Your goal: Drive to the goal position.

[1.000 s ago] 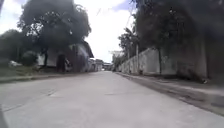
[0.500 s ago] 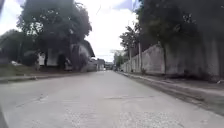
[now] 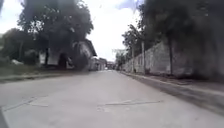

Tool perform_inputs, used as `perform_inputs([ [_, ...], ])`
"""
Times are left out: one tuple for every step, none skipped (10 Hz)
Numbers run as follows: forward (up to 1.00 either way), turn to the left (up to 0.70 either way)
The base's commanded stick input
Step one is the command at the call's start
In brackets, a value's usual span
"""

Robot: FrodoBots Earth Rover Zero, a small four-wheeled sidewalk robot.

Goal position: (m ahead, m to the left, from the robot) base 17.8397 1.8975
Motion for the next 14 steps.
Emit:
perform_inputs([
  [0.7, -0.27],
  [0.7, -0.35],
  [0.7, -0.35],
  [0.7, -0.24],
  [0.7, -0.06],
  [0.7, 0.0],
  [0.7, 0.0],
  [0.7, 0.0],
  [0.7, 0.0],
  [0.7, 0.0],
  [0.7, 0.0],
  [0.7, 0.0],
  [0.7, 0.0],
  [0.7, 0.0],
])
